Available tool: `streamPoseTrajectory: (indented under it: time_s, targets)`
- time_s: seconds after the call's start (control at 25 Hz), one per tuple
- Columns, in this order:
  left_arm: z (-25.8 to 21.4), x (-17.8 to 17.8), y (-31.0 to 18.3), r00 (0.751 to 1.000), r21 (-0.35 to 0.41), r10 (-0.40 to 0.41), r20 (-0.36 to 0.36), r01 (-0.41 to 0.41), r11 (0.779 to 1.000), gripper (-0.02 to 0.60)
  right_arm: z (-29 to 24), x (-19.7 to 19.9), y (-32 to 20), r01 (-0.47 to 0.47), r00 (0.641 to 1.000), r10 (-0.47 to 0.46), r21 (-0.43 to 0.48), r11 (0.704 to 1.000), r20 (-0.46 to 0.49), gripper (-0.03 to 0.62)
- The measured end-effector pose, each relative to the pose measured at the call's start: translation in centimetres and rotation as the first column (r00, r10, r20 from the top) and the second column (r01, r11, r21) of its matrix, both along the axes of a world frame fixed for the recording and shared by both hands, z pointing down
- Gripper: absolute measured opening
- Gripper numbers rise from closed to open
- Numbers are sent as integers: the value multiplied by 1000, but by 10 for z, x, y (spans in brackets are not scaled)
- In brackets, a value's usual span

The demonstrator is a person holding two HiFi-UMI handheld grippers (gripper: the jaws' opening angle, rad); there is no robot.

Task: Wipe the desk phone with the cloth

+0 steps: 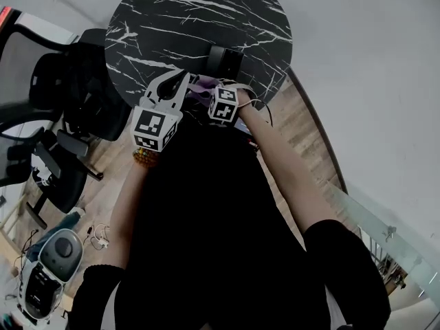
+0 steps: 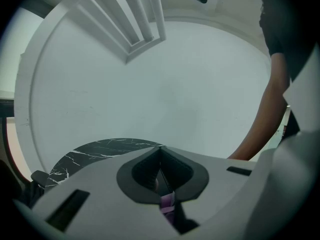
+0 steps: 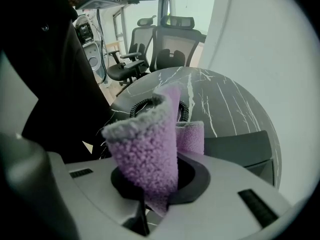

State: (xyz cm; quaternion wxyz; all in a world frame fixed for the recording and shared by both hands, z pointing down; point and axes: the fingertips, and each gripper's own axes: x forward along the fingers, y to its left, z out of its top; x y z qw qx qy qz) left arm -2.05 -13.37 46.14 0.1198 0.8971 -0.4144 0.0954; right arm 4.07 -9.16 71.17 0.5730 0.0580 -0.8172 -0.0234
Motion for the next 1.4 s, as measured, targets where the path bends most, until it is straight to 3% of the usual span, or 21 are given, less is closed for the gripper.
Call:
streamPoseTrajectory:
  time_s: [0.4, 0.56, 0.8, 0.92, 1.16, 1.4]
  targets:
    - [1, -2, -1, 1000, 3, -8, 0, 8, 1000, 12, 6, 1, 19, 78, 996, -81, -95, 992, -22, 64]
    - [-1, -5, -2, 1000, 6, -19, -10, 19, 1000, 12, 2, 9, 24, 22, 1000, -21, -229, 973, 8, 64]
    - [0, -8, -4, 999, 2, -26, -19, 26, 1000, 12, -33, 7, 13, -40, 988, 75, -248, 968, 135, 64]
    - [-1, -6, -4, 1000, 4, -17, -23, 17, 1000, 12, -63, 1, 3, -73, 956, 141, -259, 963, 256, 64]
    - [1, -3, -7, 1000, 1, -8, -21, 8, 1000, 12, -111, 4, -26, -140, 892, 201, -176, 974, 406, 64]
    - [4, 0, -7, 1000, -6, 2, -22, -2, 1000, 12, -154, 21, -71, -316, 756, 346, -153, 936, 556, 64]
